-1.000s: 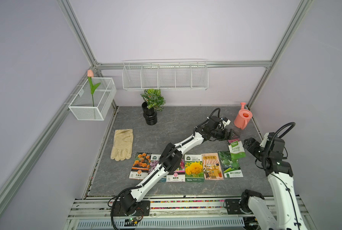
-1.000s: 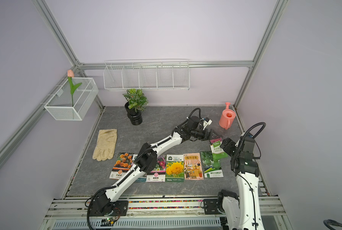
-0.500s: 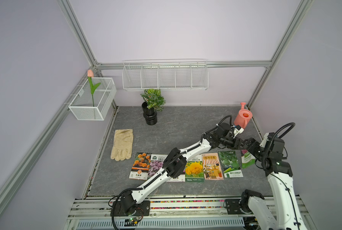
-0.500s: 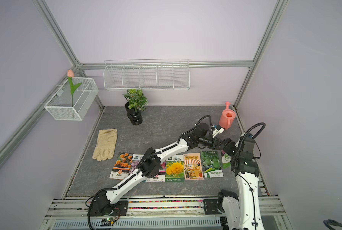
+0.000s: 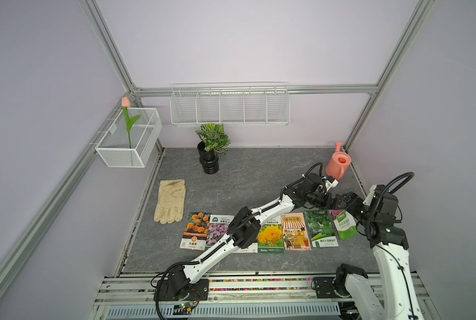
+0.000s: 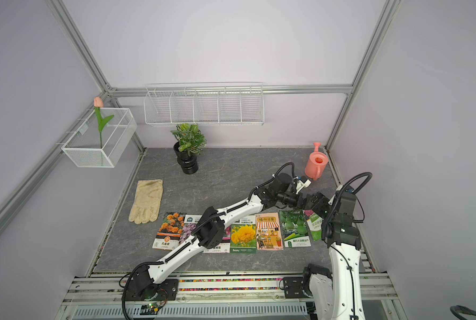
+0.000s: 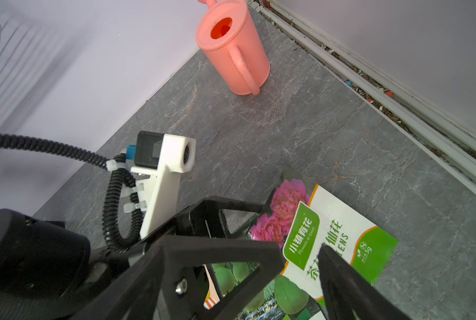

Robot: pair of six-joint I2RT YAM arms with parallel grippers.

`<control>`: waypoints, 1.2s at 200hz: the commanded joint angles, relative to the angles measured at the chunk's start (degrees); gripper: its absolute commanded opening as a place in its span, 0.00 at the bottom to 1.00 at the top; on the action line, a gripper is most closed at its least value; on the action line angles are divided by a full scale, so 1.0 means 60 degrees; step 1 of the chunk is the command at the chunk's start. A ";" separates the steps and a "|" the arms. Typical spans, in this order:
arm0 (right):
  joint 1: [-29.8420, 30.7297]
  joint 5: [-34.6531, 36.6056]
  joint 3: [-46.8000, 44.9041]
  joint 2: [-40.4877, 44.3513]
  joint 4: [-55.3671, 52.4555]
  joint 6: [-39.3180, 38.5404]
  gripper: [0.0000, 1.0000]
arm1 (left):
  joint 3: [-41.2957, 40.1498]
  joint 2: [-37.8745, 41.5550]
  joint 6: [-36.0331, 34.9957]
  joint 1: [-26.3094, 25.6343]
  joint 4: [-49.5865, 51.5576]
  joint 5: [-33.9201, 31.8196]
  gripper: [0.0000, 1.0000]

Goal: Arrange the seed packets in a row
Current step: Place the seed packet at the center of the board.

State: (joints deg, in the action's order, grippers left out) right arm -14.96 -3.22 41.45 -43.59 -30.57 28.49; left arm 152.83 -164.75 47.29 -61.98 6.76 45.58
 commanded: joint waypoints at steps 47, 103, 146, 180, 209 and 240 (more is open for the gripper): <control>-0.0055 0.0054 -0.0214 0.0054 0.0084 -0.0149 0.89 | 0.0369 0.0333 -0.2330 0.0046 0.2240 -0.2396 0.99; -0.0057 0.0026 -0.0251 0.0070 0.0131 -0.0134 0.89 | -0.0010 0.0055 -0.1265 -0.0277 -0.1042 0.1069 0.99; -0.0065 0.0081 -0.0258 0.0168 0.0113 -0.0163 0.89 | -0.0028 0.0192 -0.1907 -0.0392 -0.0136 0.0449 0.99; -0.0057 0.0041 -0.0271 0.0234 0.0114 -0.0164 0.89 | -0.0734 0.0253 -0.0804 0.0089 -0.0555 -0.1117 0.99; -0.0063 0.0016 -0.0342 0.0308 0.0198 -0.0182 0.89 | -0.0935 0.0261 0.0030 0.0003 -0.2364 0.0369 0.99; -0.0070 0.0238 -0.0275 0.0295 -0.0072 -0.0268 0.89 | -0.1226 0.0926 -0.1958 0.0001 -0.0041 -0.1226 0.99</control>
State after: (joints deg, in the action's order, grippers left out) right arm -15.00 -3.20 40.40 -42.39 -30.57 28.25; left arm 146.96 -164.35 43.18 -60.73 0.47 43.13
